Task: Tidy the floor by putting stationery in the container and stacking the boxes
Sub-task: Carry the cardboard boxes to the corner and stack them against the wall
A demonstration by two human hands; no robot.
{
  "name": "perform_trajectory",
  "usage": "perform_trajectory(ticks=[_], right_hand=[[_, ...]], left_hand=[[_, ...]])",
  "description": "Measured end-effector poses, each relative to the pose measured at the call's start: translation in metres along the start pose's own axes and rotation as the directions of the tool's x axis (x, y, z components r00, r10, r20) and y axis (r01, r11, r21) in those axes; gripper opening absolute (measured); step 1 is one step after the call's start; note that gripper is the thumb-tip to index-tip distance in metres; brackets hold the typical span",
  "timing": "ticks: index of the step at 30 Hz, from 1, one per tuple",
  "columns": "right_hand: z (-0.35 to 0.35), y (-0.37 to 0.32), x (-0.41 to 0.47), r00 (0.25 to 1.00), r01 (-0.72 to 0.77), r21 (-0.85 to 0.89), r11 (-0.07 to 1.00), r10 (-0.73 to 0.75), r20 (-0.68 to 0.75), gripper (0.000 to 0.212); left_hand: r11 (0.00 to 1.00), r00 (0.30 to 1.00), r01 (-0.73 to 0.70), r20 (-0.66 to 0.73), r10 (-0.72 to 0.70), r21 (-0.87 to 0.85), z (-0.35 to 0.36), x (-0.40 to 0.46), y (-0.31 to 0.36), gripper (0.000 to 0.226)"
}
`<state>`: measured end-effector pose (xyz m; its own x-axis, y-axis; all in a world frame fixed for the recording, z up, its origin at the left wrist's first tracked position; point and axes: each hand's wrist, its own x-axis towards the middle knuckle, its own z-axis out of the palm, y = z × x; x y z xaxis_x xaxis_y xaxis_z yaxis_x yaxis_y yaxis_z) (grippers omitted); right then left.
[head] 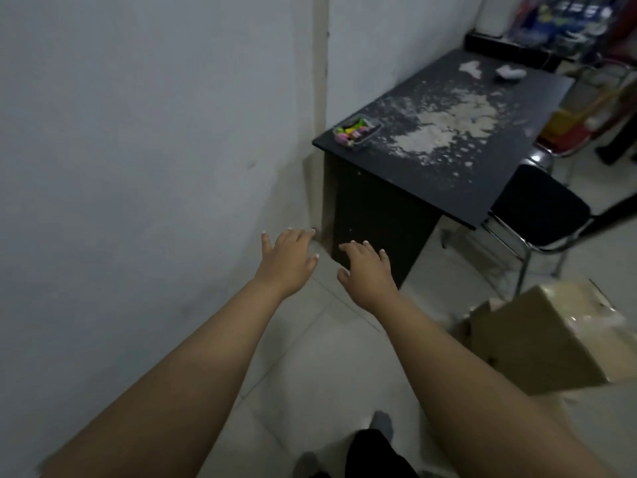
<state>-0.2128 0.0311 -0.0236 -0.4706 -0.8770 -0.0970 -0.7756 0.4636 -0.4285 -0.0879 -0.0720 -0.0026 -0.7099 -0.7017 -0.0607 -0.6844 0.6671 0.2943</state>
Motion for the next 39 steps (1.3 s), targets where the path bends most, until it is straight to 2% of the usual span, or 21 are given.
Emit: perform_trajectory(ticks=[5, 9, 19, 33, 39], right_hand=[[-0.01, 0.039, -0.036, 0.985, -0.163, 0.012, 0.987, 0.163, -0.049, 0.055], [-0.03, 0.086, -0.078, 0.951, -0.292, 0.007, 0.956, 0.291, -0.105, 0.052], [-0.07, 0.17, -0.154, 0.873, -0.466, 0.057, 0.883, 0.469, -0.13, 0.049], [-0.088, 0.264, -0.211, 0.827, -0.531, 0.141, 0.836, 0.547, -0.128, 0.049], [-0.094, 0.289, -0.236, 0.812, -0.551, 0.157, 0.82, 0.57, -0.126, 0.048]], left_hand=[[0.993, 0.992, -0.121, 0.043, 0.12, 0.016, 0.031, 0.002, 0.039, 0.053], [0.965, 0.962, -0.262, 0.078, 0.262, -0.021, 0.061, 0.009, 0.097, 0.055], [0.894, 0.876, -0.425, 0.185, 0.446, -0.144, 0.097, -0.007, 0.205, 0.055], [0.864, 0.811, -0.483, 0.301, 0.502, -0.141, 0.122, -0.035, 0.313, 0.053], [0.851, 0.801, -0.507, 0.289, 0.524, -0.138, 0.147, -0.042, 0.344, 0.053]])
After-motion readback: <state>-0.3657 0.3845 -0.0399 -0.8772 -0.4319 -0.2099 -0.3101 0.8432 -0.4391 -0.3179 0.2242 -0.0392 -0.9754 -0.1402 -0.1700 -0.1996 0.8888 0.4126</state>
